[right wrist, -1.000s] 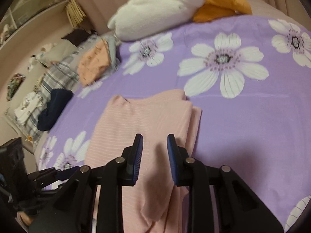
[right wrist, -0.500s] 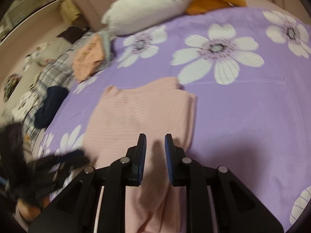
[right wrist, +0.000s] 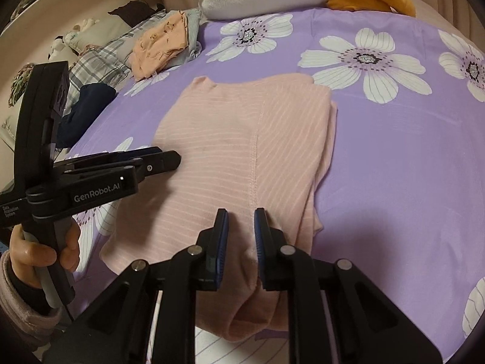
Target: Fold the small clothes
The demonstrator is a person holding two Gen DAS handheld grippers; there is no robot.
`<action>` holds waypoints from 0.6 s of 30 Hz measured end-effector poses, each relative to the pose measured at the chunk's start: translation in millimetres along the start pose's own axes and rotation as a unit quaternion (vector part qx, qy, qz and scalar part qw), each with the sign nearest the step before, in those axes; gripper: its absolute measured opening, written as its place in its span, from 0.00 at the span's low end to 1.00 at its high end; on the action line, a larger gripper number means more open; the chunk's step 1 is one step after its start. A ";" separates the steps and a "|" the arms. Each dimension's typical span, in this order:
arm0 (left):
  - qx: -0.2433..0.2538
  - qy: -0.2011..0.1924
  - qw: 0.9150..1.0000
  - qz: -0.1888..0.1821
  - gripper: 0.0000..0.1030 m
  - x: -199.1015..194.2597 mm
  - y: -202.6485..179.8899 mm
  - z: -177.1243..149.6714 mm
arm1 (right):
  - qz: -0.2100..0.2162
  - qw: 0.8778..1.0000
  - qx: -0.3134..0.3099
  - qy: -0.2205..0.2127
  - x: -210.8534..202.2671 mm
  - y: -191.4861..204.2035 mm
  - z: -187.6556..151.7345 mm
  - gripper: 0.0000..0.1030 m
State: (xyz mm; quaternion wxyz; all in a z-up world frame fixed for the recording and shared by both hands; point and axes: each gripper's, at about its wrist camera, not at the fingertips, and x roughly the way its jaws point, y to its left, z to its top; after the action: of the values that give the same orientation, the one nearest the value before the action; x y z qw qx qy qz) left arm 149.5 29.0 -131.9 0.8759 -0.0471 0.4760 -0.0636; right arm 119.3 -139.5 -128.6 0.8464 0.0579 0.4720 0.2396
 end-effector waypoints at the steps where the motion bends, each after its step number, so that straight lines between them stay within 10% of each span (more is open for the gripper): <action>1: -0.003 0.000 1.000 -0.002 0.32 -1.6 0.5 -0.5 | 0.001 1.000 0.003 0.000 -1.4 -0.3 -1.1 0.17; 18: 0.019 -0.009 1.000 0.013 0.32 -30.6 -14.6 -46.7 | 0.003 1.000 -0.004 0.011 -10.9 14.6 -25.6 0.18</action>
State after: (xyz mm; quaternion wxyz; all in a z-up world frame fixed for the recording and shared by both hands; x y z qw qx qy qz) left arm 92.8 18.3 -129.8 0.8816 -0.0247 0.4674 -0.0609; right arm 88.2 -135.0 -129.5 0.8405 0.0536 0.4803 0.2448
